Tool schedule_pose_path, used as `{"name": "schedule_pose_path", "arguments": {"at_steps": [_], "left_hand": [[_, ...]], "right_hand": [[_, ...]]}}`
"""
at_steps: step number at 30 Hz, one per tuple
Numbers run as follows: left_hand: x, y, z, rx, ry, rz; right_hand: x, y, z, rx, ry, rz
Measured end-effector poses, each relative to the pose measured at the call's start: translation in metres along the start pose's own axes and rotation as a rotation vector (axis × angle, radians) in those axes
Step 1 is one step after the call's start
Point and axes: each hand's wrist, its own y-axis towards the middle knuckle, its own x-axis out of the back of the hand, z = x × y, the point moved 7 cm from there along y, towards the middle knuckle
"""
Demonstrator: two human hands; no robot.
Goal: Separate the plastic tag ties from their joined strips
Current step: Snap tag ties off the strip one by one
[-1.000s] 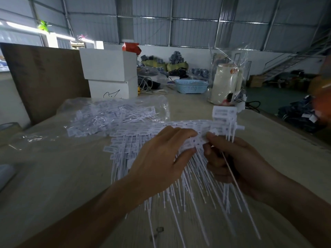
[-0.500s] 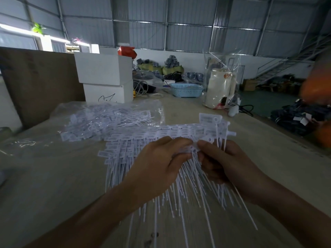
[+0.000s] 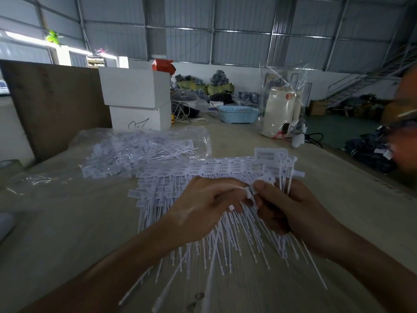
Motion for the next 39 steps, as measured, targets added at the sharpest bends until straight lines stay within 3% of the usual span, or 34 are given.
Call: {"name": "schedule_pose_path", "arguments": {"at_steps": [3, 6, 10, 18, 22, 24, 26, 30, 33, 39], "left_hand": [[-0.001, -0.001, 0.003, 0.047, -0.143, 0.024], [0.001, 0.001, 0.007, 0.087, -0.193, 0.002], [0.007, 0.001, 0.010, 0.093, -0.130, -0.091], [0.013, 0.000, 0.011, 0.113, -0.079, -0.095], [0.005, -0.003, 0.007, 0.078, -0.077, -0.001], [-0.010, -0.007, 0.002, 0.054, -0.059, 0.095], [-0.017, -0.007, 0.000, 0.048, -0.016, 0.088], [-0.001, -0.004, 0.005, 0.075, 0.025, -0.094], [0.005, -0.004, 0.009, 0.091, 0.085, -0.144], [-0.001, -0.003, 0.000, -0.003, 0.131, -0.127]], "right_hand": [[0.000, 0.000, 0.003, 0.032, -0.136, 0.000], [0.000, 0.001, 0.004, 0.020, -0.086, -0.019], [0.003, 0.003, -0.002, -0.043, -0.040, -0.072], [0.001, 0.003, -0.010, -0.108, -0.095, -0.075], [0.017, 0.005, -0.014, -0.143, -0.177, -0.222], [0.038, 0.003, -0.018, -0.217, -0.017, -0.371], [0.051, 0.002, -0.017, -0.251, 0.118, -0.433], [0.024, 0.004, -0.015, -0.298, 0.008, -0.241], [-0.006, 0.004, -0.014, -0.257, -0.147, -0.050], [-0.008, 0.002, -0.010, -0.244, -0.097, -0.012]]}}
